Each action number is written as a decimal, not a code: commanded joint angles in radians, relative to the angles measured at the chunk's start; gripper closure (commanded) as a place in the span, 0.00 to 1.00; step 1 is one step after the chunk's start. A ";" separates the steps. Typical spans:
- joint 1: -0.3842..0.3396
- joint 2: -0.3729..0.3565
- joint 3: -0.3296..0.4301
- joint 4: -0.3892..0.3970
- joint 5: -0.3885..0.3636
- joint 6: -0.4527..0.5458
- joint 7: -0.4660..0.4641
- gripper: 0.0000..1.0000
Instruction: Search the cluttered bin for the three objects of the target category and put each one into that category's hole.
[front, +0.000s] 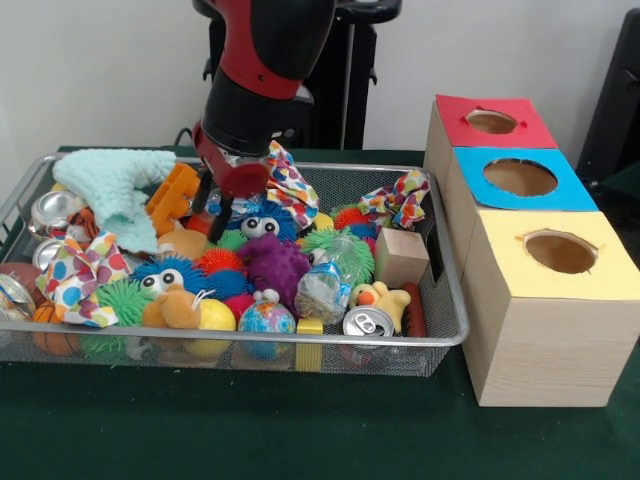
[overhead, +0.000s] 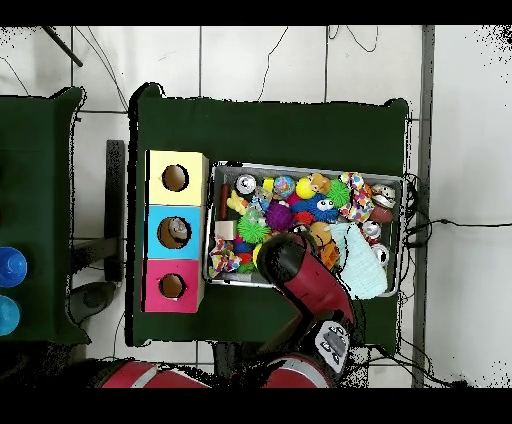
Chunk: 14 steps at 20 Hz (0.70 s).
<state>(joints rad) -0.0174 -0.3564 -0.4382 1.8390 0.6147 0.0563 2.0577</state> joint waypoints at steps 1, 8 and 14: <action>0.053 0.011 -0.004 -0.067 0.013 0.080 0.173 0.00; 0.044 0.002 0.007 -0.057 0.017 0.100 0.178 0.00; 0.038 0.002 0.029 -0.042 0.027 0.105 0.193 0.00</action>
<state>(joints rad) 0.0391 -0.3627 -0.4872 1.8391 0.6143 0.0565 2.0577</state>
